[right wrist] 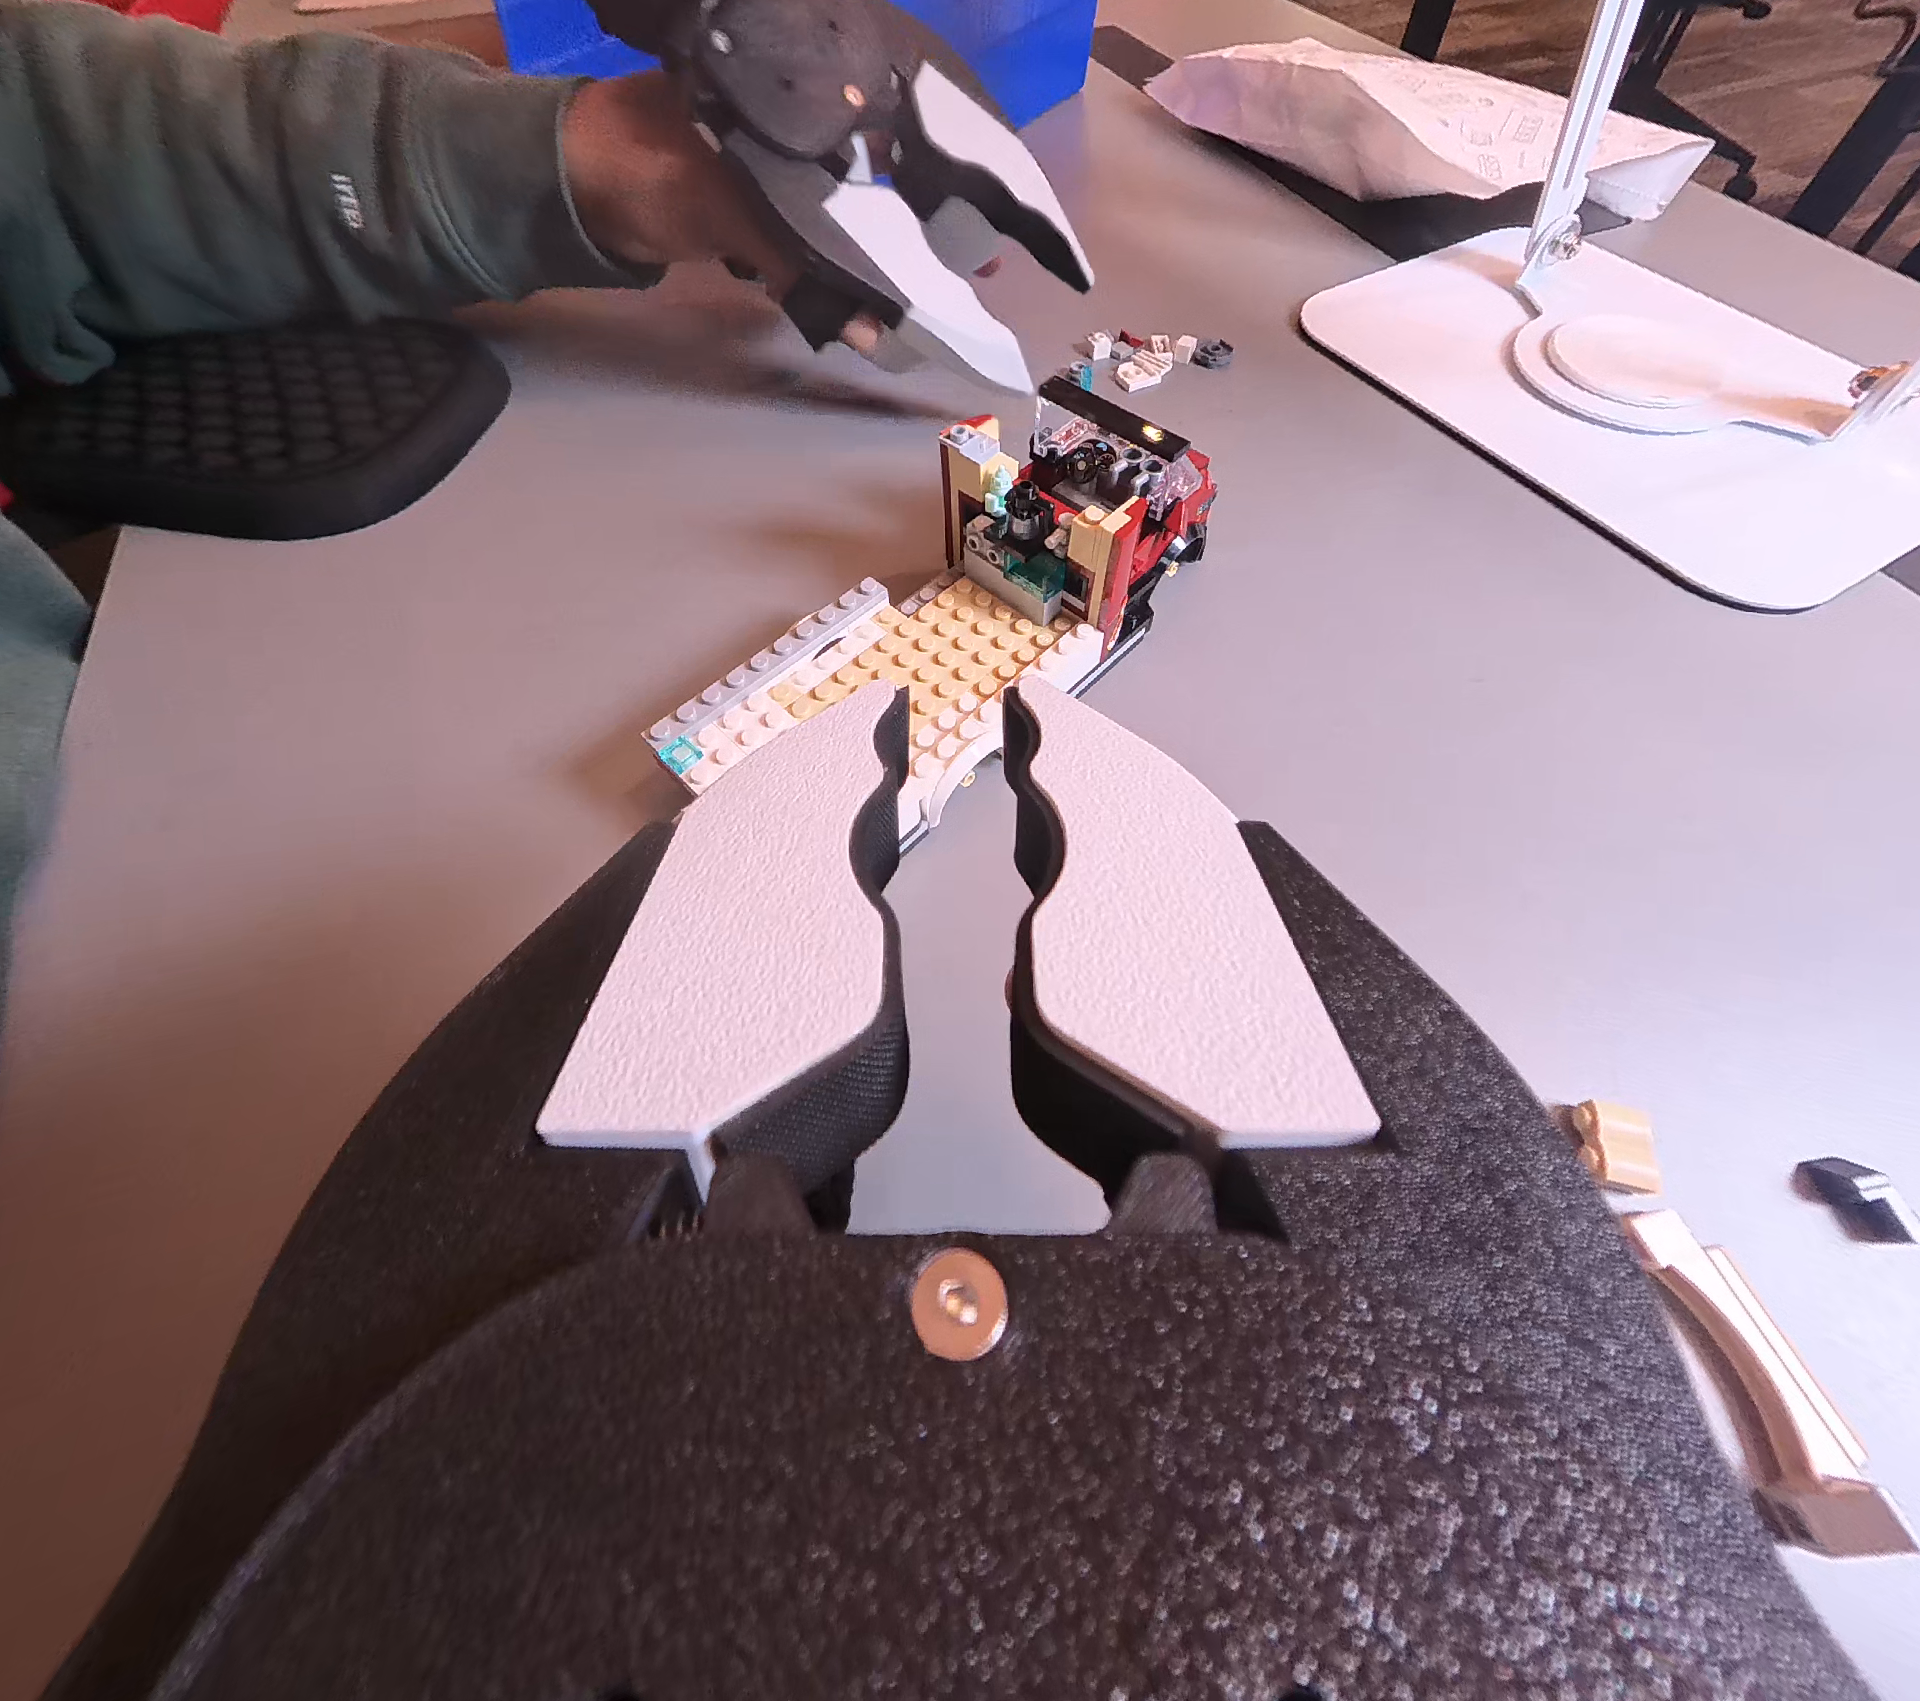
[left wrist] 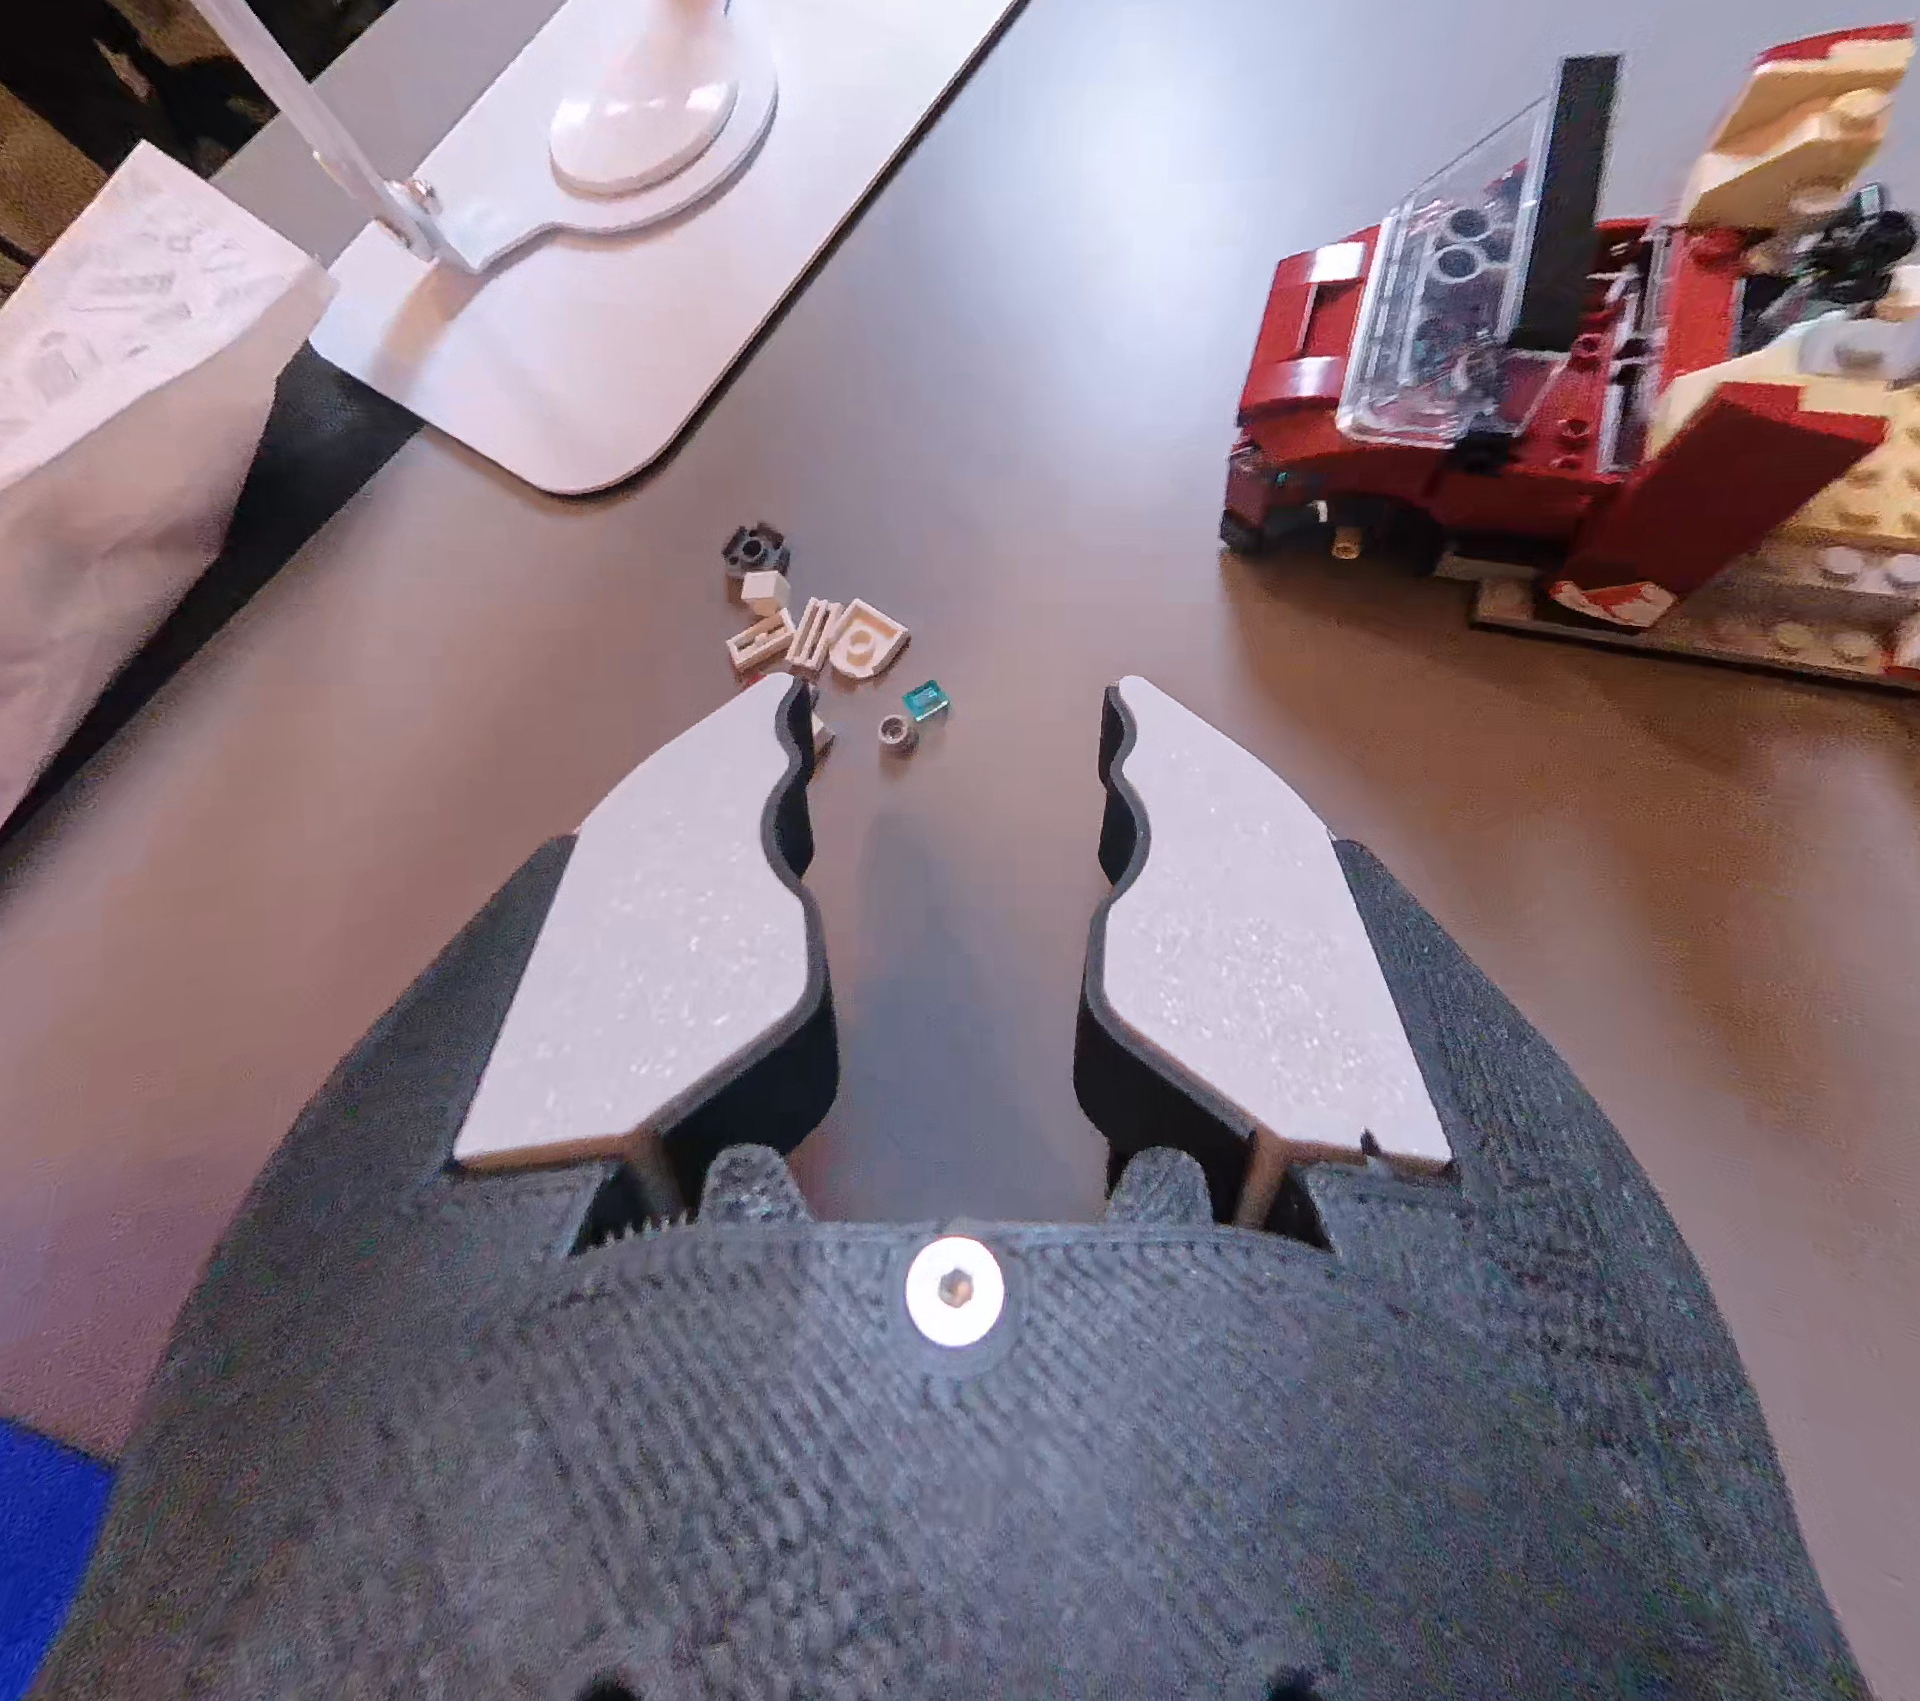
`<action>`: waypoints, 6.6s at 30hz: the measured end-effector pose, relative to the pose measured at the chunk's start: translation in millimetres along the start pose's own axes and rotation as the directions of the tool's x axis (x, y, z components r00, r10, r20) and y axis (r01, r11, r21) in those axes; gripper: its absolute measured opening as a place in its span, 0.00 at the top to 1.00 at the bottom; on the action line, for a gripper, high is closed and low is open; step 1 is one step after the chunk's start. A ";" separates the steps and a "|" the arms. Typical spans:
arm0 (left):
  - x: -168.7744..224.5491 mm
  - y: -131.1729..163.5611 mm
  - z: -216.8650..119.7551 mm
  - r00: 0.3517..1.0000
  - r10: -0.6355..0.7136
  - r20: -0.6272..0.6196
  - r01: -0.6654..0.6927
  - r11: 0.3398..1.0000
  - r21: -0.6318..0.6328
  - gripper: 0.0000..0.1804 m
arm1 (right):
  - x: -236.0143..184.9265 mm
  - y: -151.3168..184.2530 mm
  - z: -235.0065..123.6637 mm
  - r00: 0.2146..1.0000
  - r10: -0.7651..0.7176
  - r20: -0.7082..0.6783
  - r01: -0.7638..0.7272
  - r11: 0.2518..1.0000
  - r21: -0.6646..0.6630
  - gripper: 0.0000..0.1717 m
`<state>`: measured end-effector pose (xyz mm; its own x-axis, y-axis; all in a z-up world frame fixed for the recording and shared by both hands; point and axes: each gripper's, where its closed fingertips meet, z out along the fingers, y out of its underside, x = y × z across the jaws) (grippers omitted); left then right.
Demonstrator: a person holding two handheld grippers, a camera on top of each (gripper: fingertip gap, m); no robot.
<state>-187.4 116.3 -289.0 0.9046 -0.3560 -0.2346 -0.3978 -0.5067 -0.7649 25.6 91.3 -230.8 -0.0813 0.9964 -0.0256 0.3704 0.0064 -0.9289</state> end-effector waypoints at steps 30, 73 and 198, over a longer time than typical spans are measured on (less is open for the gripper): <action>207.1 -18.7 -53.7 0.805 0.401 -0.438 -0.444 0.896 0.006 0.95 | -62.6 49.2 34.7 0.938 -0.292 0.188 0.335 0.904 -0.266 0.87; 204.0 -10.9 -63.7 0.632 0.471 -0.616 -0.589 0.808 0.014 0.96 | -64.5 47.7 58.6 0.934 -0.256 0.251 0.326 0.896 -0.301 0.74; 94.2 -22.2 -56.0 0.889 0.101 -0.447 -0.059 0.992 0.107 0.76 | -59.0 30.5 40.8 0.961 -0.131 0.245 0.178 0.967 -0.183 0.78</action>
<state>-102.0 50.0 -260.5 0.6951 -0.7187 -0.0179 -0.4322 -0.3978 -0.8093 4.0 29.2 -272.6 -0.3531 0.9355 0.0066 0.5126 0.1994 -0.8352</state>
